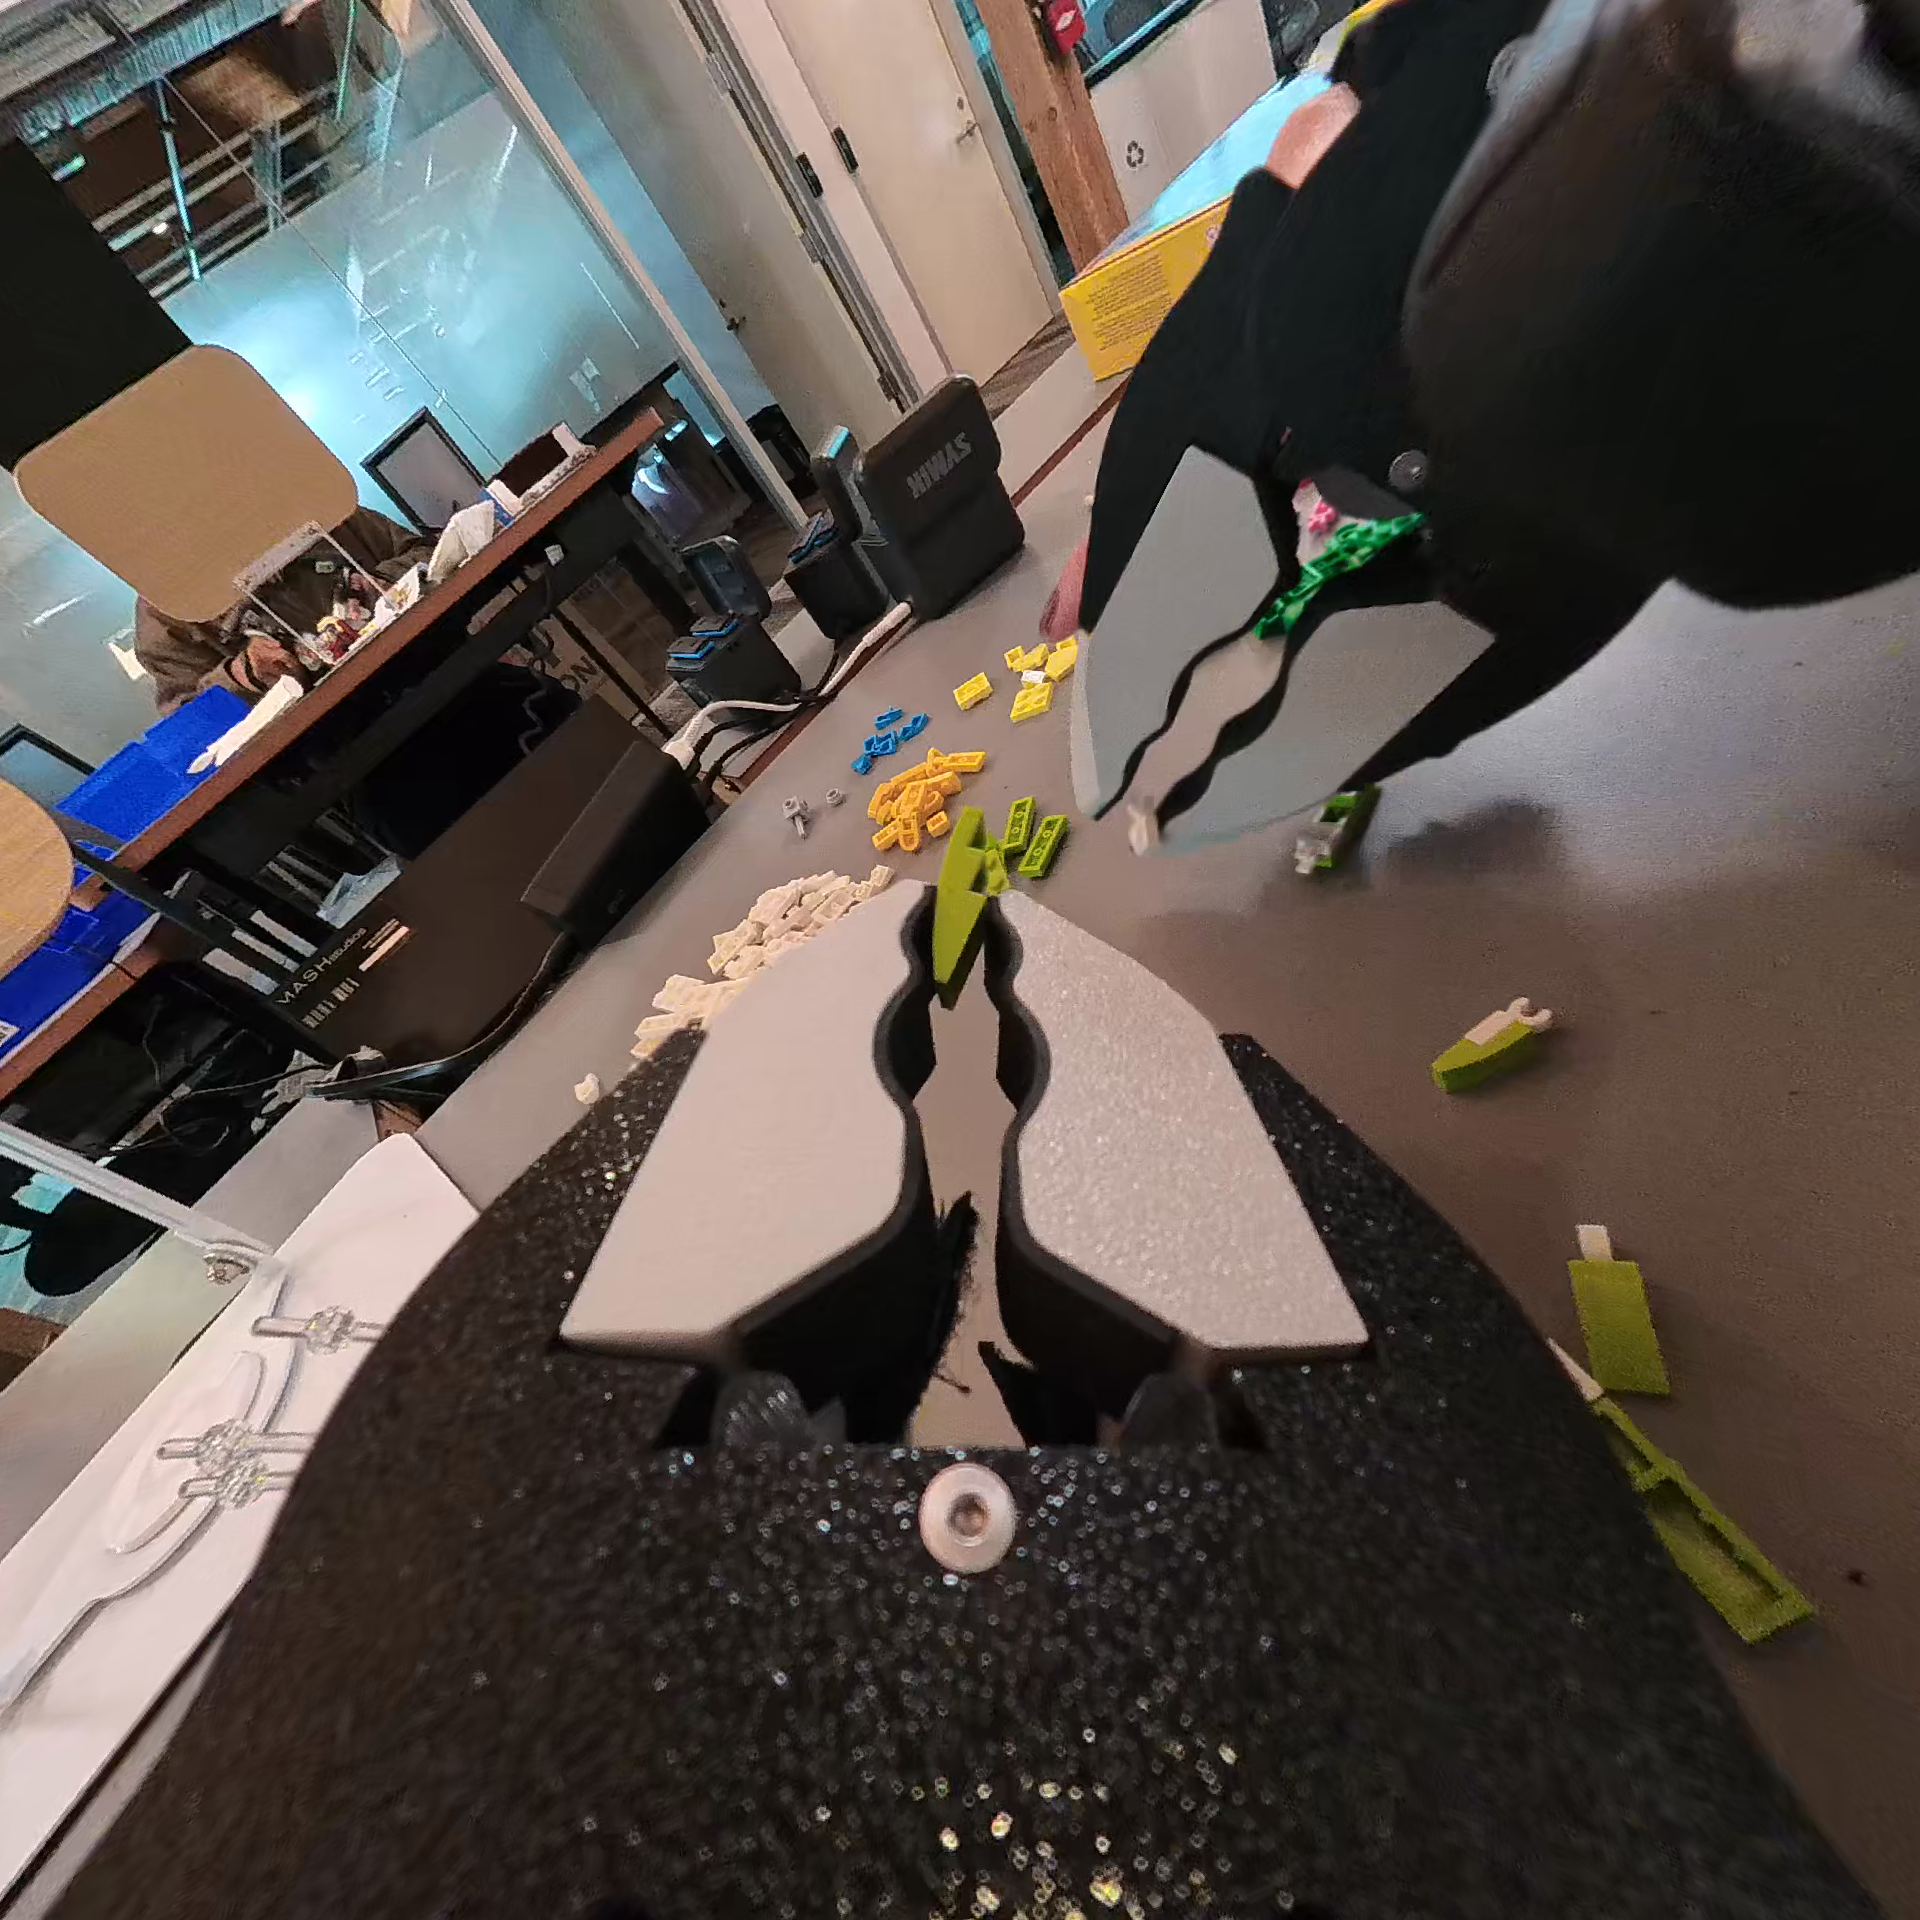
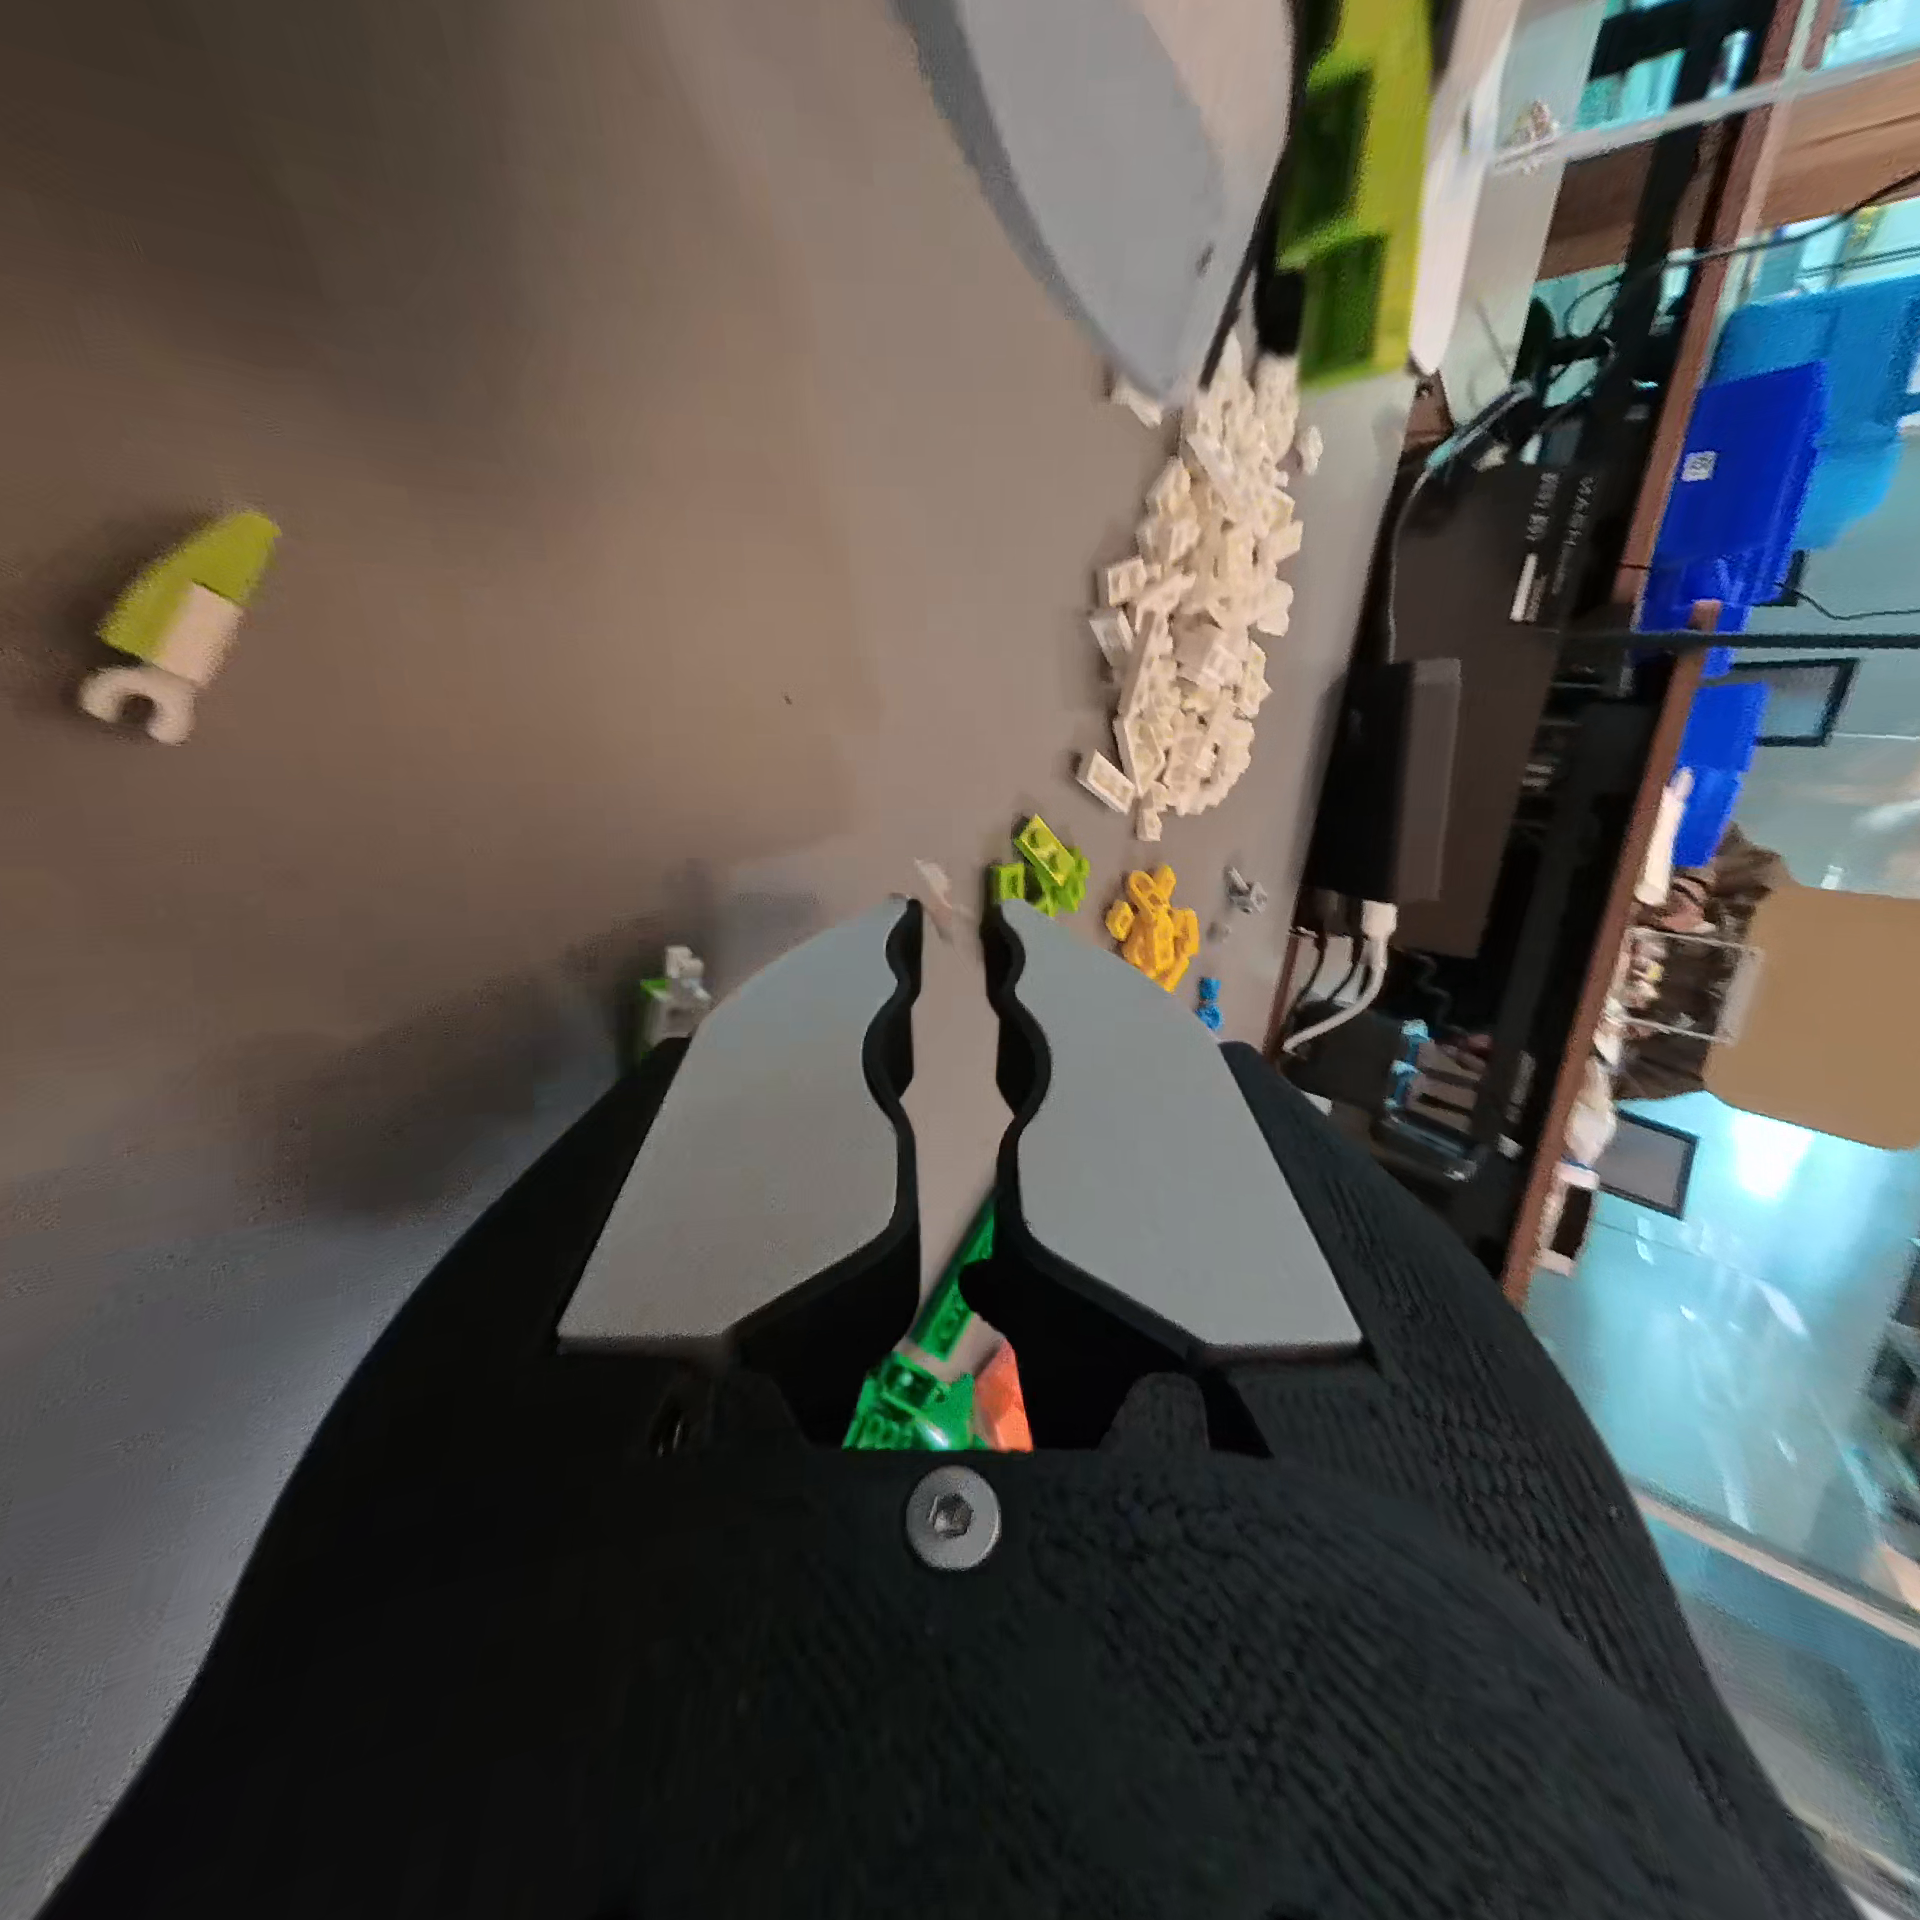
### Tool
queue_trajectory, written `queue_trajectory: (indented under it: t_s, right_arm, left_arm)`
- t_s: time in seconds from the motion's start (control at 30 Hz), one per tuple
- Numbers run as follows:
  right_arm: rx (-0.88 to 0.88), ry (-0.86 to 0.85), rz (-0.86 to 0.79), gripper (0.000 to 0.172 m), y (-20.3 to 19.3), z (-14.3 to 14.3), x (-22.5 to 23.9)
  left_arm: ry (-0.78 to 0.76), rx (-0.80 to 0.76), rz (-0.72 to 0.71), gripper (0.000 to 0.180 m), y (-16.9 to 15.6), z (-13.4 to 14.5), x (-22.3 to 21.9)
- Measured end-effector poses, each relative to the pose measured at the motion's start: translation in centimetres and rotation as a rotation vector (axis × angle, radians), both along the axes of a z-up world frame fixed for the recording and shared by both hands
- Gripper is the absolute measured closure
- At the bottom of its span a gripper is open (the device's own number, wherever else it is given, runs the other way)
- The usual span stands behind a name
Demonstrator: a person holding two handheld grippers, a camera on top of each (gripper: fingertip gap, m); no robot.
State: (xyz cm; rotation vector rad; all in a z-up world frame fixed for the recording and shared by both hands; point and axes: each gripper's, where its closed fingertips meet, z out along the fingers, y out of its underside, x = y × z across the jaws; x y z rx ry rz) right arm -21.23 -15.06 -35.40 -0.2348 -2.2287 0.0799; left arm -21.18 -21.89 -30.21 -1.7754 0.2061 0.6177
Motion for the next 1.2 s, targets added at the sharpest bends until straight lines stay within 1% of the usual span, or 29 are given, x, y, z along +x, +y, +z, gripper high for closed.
queue_trajectory:
  t_s: [0.1, 0.2, 0.23, 0.27, 0.3, 0.33, 0.4, 0.43, 0.47, 0.5, 0.6, 0.73, 0.77, 0.83, 0.9, 0.93, 1.0, 1.07, 1.13, 1.2]
  right_arm:
    - [-0.043, -0.021, 0.021, 0.151, -0.9, -0.2, 0.2]
    - [-0.087, -0.023, -0.003, 0.146, -0.9, 0.2, 0.3]
    - [-0.114, -0.025, -0.024, 0.145, -0.7, 0.5, 0.4]
    - [-0.189, -0.036, -0.048, 0.145, -0.8, 0.8, 0.7]
    - [-0.336, -0.072, -0.062, 0.145, -1.6, 1.2, 1.3]
    - [-0.537, -0.121, -0.054, 0.144, -3.2, 2.0, 1.9]
    - [-0.922, -0.180, 0.022, 0.144, -6.3, 5.0, 3.2]
    - [-1.061, -0.184, 0.057, 0.144, -7.1, 6.5, 3.6]
    - [-1.158, -0.181, 0.077, 0.145, -7.4, 7.8, 3.9]
    - [-1.211, -0.194, 0.087, 0.145, -7.6, 8.5, 4.2]
    - [-1.222, -0.244, 0.101, 0.148, -8.2, 8.8, 4.9]
    - [-1.145, -0.270, 0.091, 0.151, -8.5, 8.0, 5.2]
    - [-1.153, -0.287, 0.087, 0.153, -8.6, 8.0, 5.3]
    - [-1.175, -0.324, 0.088, 0.164, -8.9, 8.0, 5.6]
    - [-1.180, -0.352, 0.096, 0.166, -8.9, 8.1, 5.9]
    - [-1.184, -0.357, 0.104, 0.170, -8.9, 8.2, 6.0]
    - [-1.206, -0.341, 0.112, 0.172, -8.3, 8.7, 5.8]
    - [-1.221, -0.293, 0.082, 0.172, -7.0, 8.9, 4.8]
    - [-1.214, -0.222, 0.004, 0.172, -5.1, 8.3, 3.2]
    - [-1.151, -0.177, -0.109, 0.172, -3.0, 6.6, 1.5]
  left_arm:
    - [-0.004, -0.003, -0.002, 0.174, 0.0, -0.1, 0.0]
    - [0.005, 0.010, -0.001, 0.174, -0.1, 0.3, 0.1]
    - [0.011, 0.012, 0.001, 0.174, -0.1, 0.3, 0.0]
    - [0.014, 0.013, 0.001, 0.174, -0.2, 0.4, 0.0]
    - [0.017, 0.016, -0.004, 0.174, -0.1, 0.4, 0.1]
    - [0.020, 0.018, -0.023, 0.174, -0.1, 0.4, 0.3]
    - [0.038, 0.029, -0.093, 0.174, 0.1, 0.6, 1.3]
    - [0.059, 0.035, -0.123, 0.174, 0.2, 0.7, 1.8]
    - [0.089, 0.036, -0.155, 0.174, 0.2, 0.8, 2.4]
    - [0.122, 0.038, -0.182, 0.174, 0.2, 0.8, 2.9]
    - [0.196, 0.024, -0.227, 0.174, 0.3, 0.8, 4.0]
    - [0.258, 0.070, -0.262, 0.174, 0.1, 1.6, 4.9]
    - [0.283, 0.067, -0.256, 0.174, 0.0, 1.6, 4.9]
    - [0.351, 0.079, -0.252, 0.174, -0.1, 1.9, 5.0]
    - [0.377, 0.086, -0.252, 0.173, -0.1, 1.9, 5.2]
    - [0.360, 0.097, -0.240, 0.172, 0.0, 2.1, 5.1]
    - [0.288, 0.115, -0.187, 0.166, 0.2, 2.5, 4.3]
    - [0.196, 0.068, -0.132, 0.160, 0.4, 1.8, 2.9]
    - [0.136, 0.036, -0.065, 0.155, 0.4, 1.1, 1.4]
    - [0.105, 0.001, -0.013, 0.157, 0.4, 0.5, 0.3]
